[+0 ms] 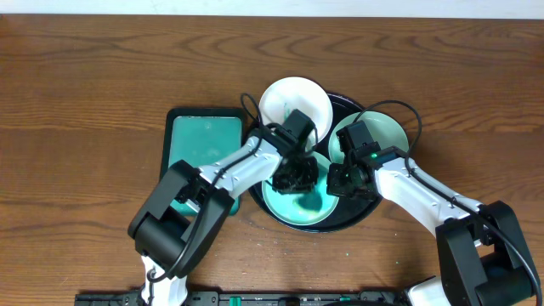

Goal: Clean dirty plates on tray and stack at the side
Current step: 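Carry the sponge with the left gripper onto the front plate, then scrub the front plate with the sponge in the left gripper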

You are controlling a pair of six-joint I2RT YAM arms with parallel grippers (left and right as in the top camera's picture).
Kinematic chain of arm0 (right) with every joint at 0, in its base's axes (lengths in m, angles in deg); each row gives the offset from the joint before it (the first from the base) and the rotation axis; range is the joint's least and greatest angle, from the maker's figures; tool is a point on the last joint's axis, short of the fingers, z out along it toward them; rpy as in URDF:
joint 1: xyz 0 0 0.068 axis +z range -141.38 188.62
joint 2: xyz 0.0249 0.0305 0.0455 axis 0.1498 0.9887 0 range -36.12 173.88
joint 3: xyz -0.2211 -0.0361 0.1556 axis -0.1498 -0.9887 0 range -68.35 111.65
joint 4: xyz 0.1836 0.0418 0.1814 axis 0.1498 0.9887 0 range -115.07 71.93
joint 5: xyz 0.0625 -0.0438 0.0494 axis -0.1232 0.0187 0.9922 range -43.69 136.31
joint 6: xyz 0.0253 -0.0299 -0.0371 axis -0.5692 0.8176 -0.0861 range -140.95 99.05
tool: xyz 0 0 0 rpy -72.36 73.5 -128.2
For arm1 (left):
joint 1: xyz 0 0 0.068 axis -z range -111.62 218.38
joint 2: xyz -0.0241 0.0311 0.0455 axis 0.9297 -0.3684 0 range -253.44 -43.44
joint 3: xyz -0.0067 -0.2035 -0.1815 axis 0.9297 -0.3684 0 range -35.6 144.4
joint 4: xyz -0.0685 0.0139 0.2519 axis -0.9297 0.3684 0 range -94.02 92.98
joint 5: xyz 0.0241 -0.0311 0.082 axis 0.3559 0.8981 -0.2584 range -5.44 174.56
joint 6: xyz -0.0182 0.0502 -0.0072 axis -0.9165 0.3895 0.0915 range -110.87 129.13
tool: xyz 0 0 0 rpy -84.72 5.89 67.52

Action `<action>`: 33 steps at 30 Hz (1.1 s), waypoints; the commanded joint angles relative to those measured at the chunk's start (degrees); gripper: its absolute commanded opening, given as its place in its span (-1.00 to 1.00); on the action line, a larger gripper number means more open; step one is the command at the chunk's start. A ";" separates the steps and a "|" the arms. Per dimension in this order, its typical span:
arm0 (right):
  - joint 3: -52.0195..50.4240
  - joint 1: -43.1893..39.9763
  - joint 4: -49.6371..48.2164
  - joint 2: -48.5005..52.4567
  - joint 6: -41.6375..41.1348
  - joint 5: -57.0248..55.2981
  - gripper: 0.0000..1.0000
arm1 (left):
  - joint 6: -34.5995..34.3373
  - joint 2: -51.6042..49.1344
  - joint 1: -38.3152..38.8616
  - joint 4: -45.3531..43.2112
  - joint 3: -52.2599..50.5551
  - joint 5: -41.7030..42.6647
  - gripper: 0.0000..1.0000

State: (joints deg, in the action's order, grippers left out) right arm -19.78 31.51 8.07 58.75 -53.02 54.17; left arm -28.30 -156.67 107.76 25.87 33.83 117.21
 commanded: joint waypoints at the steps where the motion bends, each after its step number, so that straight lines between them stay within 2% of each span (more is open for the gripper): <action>1: -0.59 0.09 -1.03 2.73 -1.36 -3.10 -0.97 | 1.55 -3.87 2.99 5.11 -3.17 2.60 -0.85; 10: -0.59 0.09 -1.05 2.73 -1.36 -3.10 -0.98 | -3.91 -1.16 -2.86 9.35 -2.69 -17.16 -0.86; 19: -0.59 0.09 -1.05 2.75 -1.36 -3.10 -0.97 | -3.26 2.95 -6.47 10.97 -2.62 -34.10 -0.86; 24: -0.59 0.09 -1.05 2.73 -1.36 -3.10 -0.97 | -2.40 3.50 -6.47 14.93 -0.59 -43.76 -0.85; 28: -0.59 0.09 -1.09 2.73 -1.36 -3.10 -0.97 | 2.78 3.50 -6.38 11.56 0.04 -41.92 -0.86; 33: -0.59 0.09 -1.07 2.73 -1.36 -3.10 -0.97 | 5.05 2.47 -5.40 5.81 0.02 -20.61 -0.86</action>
State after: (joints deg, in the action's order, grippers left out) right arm -19.78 31.56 7.24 59.10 -54.05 56.51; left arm -26.01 -151.53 103.12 33.94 34.44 90.74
